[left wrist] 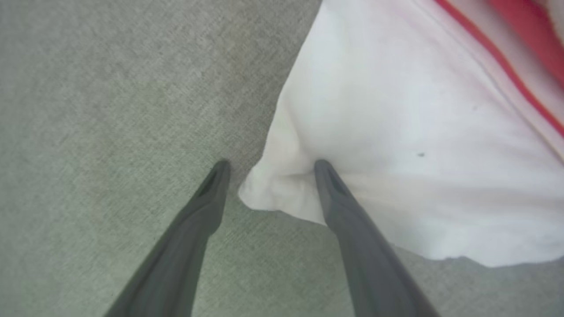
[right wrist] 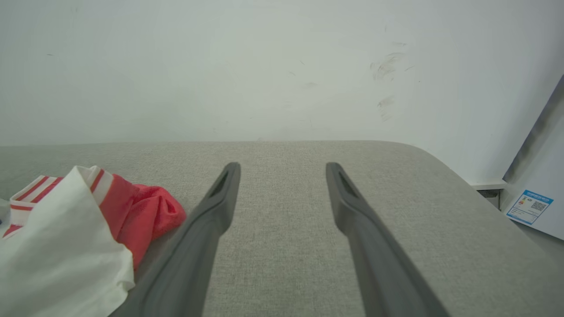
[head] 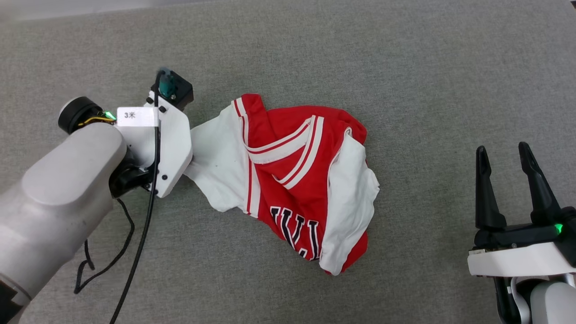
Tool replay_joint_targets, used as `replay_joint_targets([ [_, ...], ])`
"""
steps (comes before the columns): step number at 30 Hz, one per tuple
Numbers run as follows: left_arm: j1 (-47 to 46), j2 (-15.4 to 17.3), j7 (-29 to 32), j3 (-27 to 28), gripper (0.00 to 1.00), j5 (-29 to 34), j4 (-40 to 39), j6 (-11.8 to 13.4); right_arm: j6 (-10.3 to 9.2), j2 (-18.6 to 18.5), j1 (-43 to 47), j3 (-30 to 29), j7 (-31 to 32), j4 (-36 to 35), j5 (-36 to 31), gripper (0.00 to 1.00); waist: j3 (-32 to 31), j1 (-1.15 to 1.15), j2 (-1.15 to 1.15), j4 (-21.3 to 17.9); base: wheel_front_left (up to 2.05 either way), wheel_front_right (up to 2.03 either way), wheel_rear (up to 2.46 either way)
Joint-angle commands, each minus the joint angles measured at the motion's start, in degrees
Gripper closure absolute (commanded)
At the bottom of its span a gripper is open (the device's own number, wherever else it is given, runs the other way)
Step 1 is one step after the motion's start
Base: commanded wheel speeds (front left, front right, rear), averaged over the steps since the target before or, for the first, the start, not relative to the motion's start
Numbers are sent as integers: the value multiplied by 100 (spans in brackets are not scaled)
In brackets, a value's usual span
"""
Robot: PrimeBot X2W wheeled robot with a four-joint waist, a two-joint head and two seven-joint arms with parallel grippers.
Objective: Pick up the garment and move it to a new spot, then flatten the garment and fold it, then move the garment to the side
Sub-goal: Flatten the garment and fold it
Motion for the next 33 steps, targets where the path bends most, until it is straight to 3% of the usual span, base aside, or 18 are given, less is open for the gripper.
replay_joint_targets([
  [1, 114, -5, 118, -329, 0, -101, 90, -1, -4, 10, -86, -2, -12, -25, 14, 0, 39, 0, 0, -33, 0, 0, 0],
  [2, 132, 5, 121, -471, 0, -142, 76, -1, -4, 10, -90, -8, -12, -25, 10, 0, 47, 0, 0, -36, 0, 0, 0],
  [3, 162, 15, 159, -587, 42, -231, 63, -5, -4, 10, -93, -16, -12, -23, 4, 0, 49, 0, 0, -36, 0, 0, 0],
  [4, 155, 16, 131, -672, 100, -282, 41, -13, -4, 10, -88, -31, -12, -20, -7, 0, 47, 0, 0, -27, 0, 0, 0],
  [11, -275, -82, -845, -722, 100, -319, 90, 2, -4, 9, 20, -54, -12, 42, -51, 0, -181, 0, 0, 140, 0, 0, 0],
  [17, -407, -55, -2104, -642, 100, -379, -32, 2, -4, 9, 230, -86, -12, 99, -126, 0, -611, 0, 0, 457, 0, 0, 0],
  [23, -88, 328, -2936, -361, 100, -564, -275, 82, -4, 9, 414, -97, -12, 121, -172, 0, -928, 0, 0, 791, 0, 0, 0],
  [33, 1347, 1258, -3631, -5, 100, -1362, -615, 676, -4, 10, 580, -163, -11, 138, -197, 0, -1135, 0, 0, 1120, 0, 0, 0],
])
